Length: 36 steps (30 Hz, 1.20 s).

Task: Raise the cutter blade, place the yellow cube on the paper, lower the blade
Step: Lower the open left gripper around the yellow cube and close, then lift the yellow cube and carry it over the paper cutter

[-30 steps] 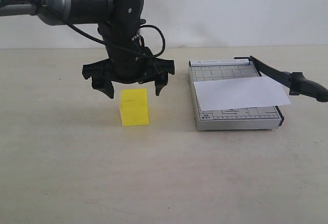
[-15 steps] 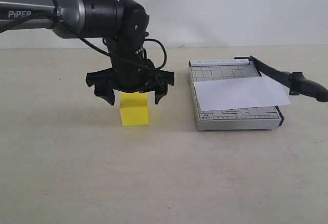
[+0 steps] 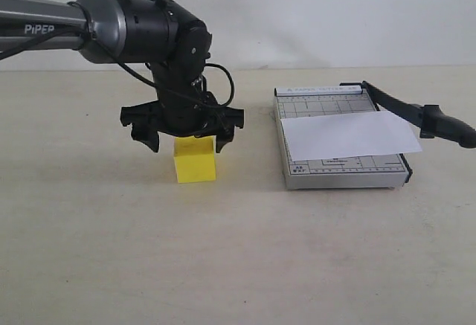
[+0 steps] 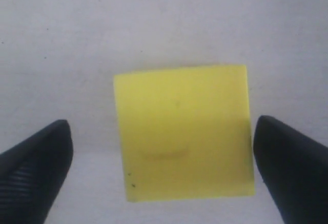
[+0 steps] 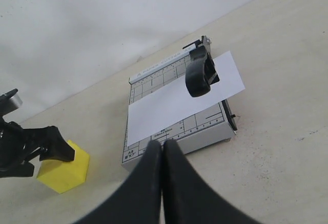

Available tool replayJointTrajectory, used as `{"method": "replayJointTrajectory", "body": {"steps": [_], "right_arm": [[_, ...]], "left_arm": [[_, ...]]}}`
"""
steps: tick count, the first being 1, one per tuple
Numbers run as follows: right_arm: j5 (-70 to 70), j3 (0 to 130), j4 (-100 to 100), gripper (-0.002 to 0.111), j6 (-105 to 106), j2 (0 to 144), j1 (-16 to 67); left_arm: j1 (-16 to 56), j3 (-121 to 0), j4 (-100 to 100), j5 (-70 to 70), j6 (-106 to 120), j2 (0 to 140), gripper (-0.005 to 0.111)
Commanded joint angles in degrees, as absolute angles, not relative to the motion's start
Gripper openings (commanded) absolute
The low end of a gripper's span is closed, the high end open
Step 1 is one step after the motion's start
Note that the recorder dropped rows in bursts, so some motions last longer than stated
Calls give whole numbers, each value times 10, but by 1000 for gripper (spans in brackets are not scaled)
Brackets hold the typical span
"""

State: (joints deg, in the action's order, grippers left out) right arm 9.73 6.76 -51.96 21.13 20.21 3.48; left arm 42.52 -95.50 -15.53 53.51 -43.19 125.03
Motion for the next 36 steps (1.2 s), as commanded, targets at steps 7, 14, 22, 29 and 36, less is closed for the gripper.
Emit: {"method": "replayJointTrajectory", "body": {"steps": [7, 14, 22, 29, 36], "right_arm": [[92, 67, -519, 0, 213, 200, 36], [92, 67, -519, 0, 213, 200, 36], [92, 67, -519, 0, 213, 200, 36], [92, 67, -519, 0, 213, 200, 36], [84, 67, -519, 0, 213, 200, 36]], "left_arm": [[424, -952, -179, 507, -433, 1269, 90], [418, -952, -189, 494, -433, 1274, 89], [416, -955, -189, 512, -433, 1274, 35], [425, -1015, -141, 483, -329, 1253, 4], [454, -1131, -40, 409, -206, 1263, 4]]}}
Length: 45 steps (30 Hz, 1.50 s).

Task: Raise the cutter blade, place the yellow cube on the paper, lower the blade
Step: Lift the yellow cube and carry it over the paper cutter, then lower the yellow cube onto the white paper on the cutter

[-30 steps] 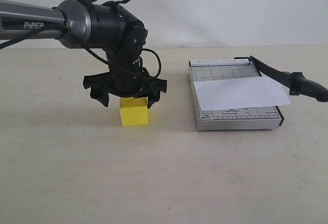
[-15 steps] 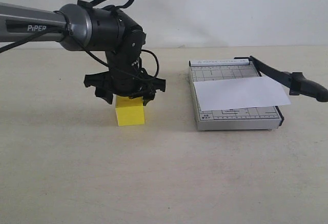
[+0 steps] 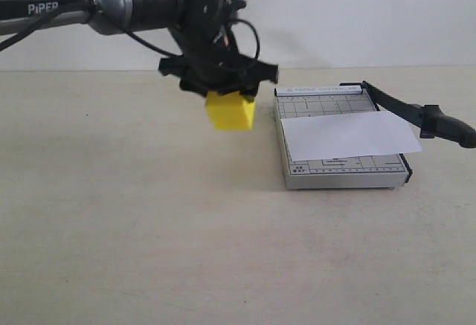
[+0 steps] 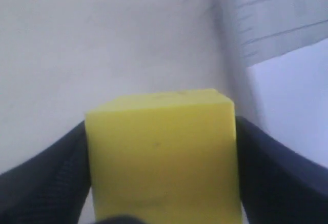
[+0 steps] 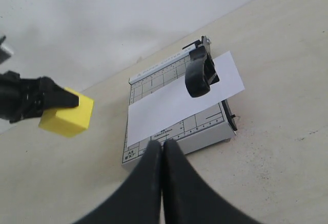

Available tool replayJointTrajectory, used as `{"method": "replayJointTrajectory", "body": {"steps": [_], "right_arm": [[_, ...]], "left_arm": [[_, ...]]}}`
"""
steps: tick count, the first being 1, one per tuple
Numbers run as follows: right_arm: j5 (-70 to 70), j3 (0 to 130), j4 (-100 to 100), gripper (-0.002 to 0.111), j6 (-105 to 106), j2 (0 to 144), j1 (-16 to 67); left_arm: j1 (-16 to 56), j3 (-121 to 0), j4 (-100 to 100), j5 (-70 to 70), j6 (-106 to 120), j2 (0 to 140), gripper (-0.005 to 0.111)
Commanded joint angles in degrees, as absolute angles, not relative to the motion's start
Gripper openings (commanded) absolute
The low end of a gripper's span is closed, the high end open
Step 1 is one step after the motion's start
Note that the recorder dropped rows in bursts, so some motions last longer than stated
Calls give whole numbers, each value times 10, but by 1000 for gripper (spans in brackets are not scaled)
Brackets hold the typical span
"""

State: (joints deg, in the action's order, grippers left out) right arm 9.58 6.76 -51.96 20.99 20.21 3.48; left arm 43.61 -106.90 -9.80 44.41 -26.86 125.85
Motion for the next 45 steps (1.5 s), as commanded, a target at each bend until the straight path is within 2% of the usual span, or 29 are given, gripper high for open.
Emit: {"method": "replayJointTrajectory", "body": {"steps": [1, 11, 19, 32, 45], "right_arm": [[84, 67, -519, 0, 213, 200, 36], [84, 67, -519, 0, 213, 200, 36], [84, 67, -519, 0, 213, 200, 36], [84, 67, -519, 0, 213, 200, 36], [84, 67, -519, 0, 213, 200, 36]], "left_arm": [[458, -1146, -32, 407, -195, 1267, 4], [499, -1253, 36, 407, -92, 1343, 4], [505, -1253, 35, 433, -64, 1367, 4], [505, -1253, 54, 372, -47, 1391, 4], [505, -1253, 55, 371, -47, 1408, 4]]}}
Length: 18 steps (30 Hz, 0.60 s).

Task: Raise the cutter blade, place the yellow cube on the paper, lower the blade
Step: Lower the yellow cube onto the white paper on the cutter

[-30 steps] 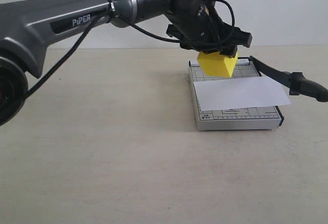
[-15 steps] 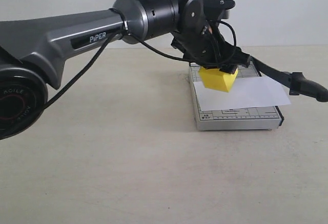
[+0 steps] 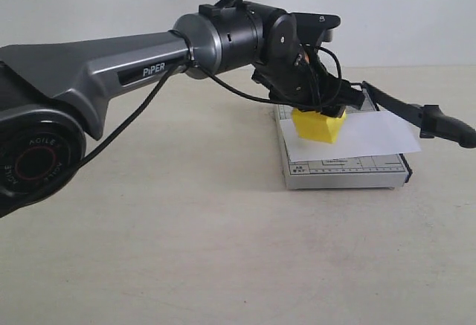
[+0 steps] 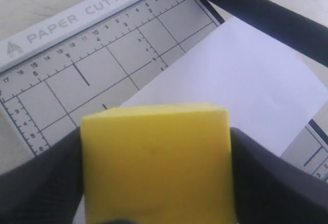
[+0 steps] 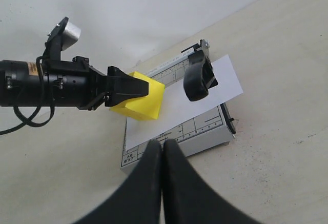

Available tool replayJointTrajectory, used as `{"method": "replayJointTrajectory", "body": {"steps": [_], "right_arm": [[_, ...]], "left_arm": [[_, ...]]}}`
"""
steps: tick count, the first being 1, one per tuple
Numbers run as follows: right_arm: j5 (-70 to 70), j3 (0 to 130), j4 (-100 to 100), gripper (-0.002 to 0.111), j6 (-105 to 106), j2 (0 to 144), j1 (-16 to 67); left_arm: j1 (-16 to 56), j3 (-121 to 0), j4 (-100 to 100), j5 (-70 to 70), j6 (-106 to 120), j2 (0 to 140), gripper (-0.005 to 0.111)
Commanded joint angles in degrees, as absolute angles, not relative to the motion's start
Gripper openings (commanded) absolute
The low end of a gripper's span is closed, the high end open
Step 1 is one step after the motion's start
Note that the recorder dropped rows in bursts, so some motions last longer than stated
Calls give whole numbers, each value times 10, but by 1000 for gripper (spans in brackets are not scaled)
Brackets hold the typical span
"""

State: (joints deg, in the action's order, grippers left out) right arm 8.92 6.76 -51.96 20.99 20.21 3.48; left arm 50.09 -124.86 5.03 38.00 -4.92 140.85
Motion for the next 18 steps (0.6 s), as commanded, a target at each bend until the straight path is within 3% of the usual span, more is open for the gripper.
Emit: {"method": "replayJointTrajectory", "body": {"steps": [1, 18], "right_arm": [[84, 67, -519, 0, 213, 200, 36], [81, 67, -519, 0, 213, 200, 36]], "left_arm": [[505, -1253, 54, 371, -47, 1408, 4], [505, -1253, 53, 351, -34, 1408, 8]]}}
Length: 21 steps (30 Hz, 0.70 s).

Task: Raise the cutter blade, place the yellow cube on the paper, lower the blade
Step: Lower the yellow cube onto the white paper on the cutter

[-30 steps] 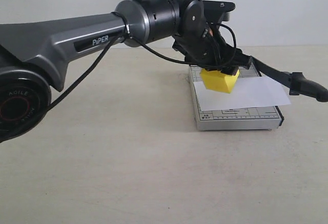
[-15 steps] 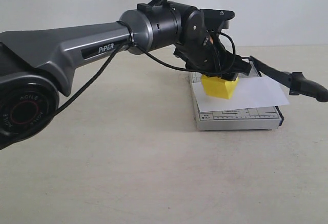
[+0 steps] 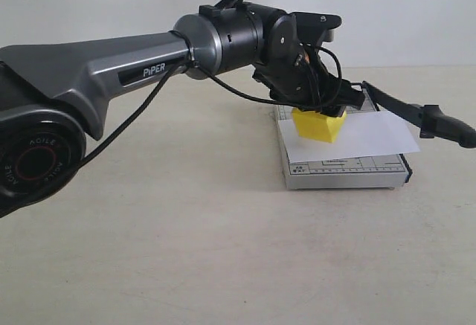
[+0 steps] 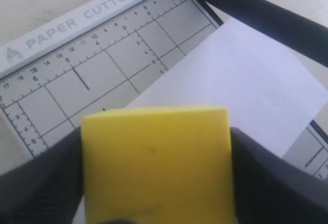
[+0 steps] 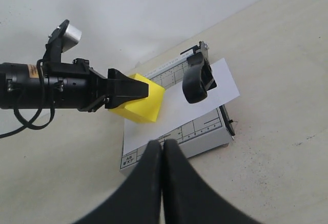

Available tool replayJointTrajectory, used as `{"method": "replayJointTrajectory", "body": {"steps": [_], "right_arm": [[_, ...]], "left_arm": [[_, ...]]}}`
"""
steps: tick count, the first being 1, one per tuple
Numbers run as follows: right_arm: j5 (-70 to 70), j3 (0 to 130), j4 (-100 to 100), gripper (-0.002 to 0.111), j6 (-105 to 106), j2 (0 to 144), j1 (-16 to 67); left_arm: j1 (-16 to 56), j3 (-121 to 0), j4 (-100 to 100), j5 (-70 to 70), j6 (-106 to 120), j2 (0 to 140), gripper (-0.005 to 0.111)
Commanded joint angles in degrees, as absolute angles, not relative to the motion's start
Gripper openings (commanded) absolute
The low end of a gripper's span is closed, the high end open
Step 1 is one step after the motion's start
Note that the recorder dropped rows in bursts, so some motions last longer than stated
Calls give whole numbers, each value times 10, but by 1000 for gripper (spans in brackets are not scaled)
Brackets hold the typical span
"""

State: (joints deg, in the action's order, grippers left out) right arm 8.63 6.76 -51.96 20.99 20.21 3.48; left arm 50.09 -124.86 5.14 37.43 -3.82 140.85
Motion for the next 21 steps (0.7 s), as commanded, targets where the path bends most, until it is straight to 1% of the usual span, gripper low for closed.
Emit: {"method": "replayJointTrajectory", "body": {"steps": [1, 6, 9, 12, 17, 21], "right_arm": [[81, 67, -519, 0, 213, 200, 36], [81, 67, -519, 0, 213, 200, 36], [81, 67, -519, 0, 213, 200, 36], [81, 67, -519, 0, 213, 200, 36], [81, 67, -519, 0, 213, 200, 36], [81, 67, -519, 0, 213, 200, 36]], "left_arm": [[505, -1253, 53, 347, -34, 1408, 12], [505, -1253, 53, 336, -34, 1408, 39], [505, -1253, 55, 330, -34, 1408, 48], [505, -1253, 55, 326, -34, 1408, 51], [505, -1253, 55, 326, -34, 1408, 51], [505, -1253, 55, 297, -34, 1404, 51]]}}
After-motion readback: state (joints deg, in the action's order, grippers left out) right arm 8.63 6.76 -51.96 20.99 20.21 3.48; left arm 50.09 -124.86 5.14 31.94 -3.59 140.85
